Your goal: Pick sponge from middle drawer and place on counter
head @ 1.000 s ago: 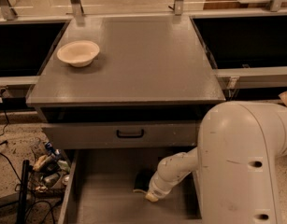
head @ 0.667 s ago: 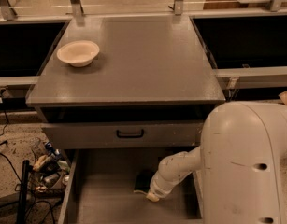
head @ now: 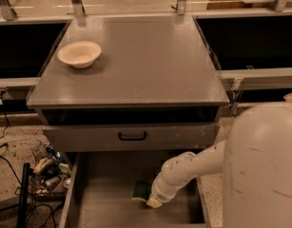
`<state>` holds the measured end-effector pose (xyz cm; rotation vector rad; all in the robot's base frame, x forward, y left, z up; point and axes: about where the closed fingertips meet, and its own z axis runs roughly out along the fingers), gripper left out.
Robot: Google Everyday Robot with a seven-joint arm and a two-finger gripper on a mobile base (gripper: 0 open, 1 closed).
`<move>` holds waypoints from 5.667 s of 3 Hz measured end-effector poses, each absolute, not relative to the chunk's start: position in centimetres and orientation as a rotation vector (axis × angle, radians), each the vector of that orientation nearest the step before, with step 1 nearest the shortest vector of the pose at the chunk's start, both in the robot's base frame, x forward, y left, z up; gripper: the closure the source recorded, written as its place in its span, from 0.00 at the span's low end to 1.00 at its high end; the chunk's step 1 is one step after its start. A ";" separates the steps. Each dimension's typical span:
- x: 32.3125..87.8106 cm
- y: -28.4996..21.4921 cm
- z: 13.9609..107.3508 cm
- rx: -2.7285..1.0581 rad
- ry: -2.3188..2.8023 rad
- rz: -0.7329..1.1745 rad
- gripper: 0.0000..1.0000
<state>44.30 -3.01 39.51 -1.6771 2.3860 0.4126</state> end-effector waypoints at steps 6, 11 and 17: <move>42.8 -10.9 53.9 -1.519 2.369 0.157 1.00; 46.0 -12.9 67.2 -1.470 2.312 -0.150 1.00; 47.7 -16.2 81.1 -1.418 2.224 -0.462 1.00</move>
Offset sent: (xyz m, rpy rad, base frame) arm -0.0395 -0.0092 0.1452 -0.0490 -0.1592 0.0642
